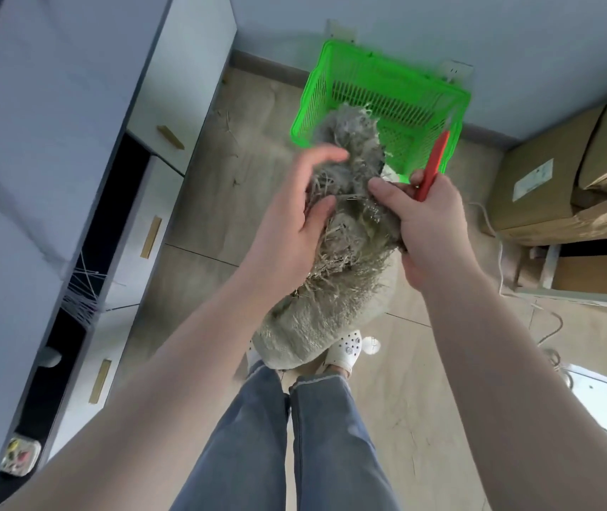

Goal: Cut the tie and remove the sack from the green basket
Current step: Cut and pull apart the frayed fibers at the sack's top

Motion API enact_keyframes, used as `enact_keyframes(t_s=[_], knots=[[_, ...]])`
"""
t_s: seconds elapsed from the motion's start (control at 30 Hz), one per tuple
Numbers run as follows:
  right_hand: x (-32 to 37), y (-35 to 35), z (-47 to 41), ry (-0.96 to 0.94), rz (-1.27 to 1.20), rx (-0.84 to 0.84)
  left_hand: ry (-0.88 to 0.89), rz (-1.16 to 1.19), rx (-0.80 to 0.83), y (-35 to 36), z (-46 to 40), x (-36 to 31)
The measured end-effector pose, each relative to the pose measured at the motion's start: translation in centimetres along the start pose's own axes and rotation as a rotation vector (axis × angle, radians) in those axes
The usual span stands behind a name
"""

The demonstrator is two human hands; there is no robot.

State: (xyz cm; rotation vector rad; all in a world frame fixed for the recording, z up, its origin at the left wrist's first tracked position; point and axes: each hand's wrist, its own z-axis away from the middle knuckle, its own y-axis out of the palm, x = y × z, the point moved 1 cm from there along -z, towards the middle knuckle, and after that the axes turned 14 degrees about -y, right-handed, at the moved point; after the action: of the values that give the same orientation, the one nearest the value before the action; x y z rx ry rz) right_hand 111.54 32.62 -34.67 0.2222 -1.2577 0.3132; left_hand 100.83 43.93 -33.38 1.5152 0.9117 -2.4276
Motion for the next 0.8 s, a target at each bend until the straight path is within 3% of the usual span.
enact_keyframes(t_s=[0.13,0.27,0.37,0.63,0.73,0.8], knots=[[0.0,0.4,0.6,0.048,0.143,0.044,-0.163,-0.011,0.032,0.4,0.2,0.8],[0.4,-0.1,0.8,-0.276,0.358,-0.044,-0.076,-0.346,-0.093,0.3,-0.2,1.3],[0.2,-0.5,1.0,-0.356,0.348,-0.129,-0.031,-0.361,-0.088,0.1,-0.5,1.4],[-0.9,-1.1,0.5,-0.056,0.084,-0.169,-0.313,0.038,0.174,-0.9,-0.4,1.8],[-0.4,-1.3,0.6,-0.01,0.267,-0.075,-0.419,0.278,0.191,-0.8,0.1,2.0],[0.5,-1.7,1.0,-0.064,0.447,-0.039,-0.433,0.317,0.173,-0.8,0.3,2.0]])
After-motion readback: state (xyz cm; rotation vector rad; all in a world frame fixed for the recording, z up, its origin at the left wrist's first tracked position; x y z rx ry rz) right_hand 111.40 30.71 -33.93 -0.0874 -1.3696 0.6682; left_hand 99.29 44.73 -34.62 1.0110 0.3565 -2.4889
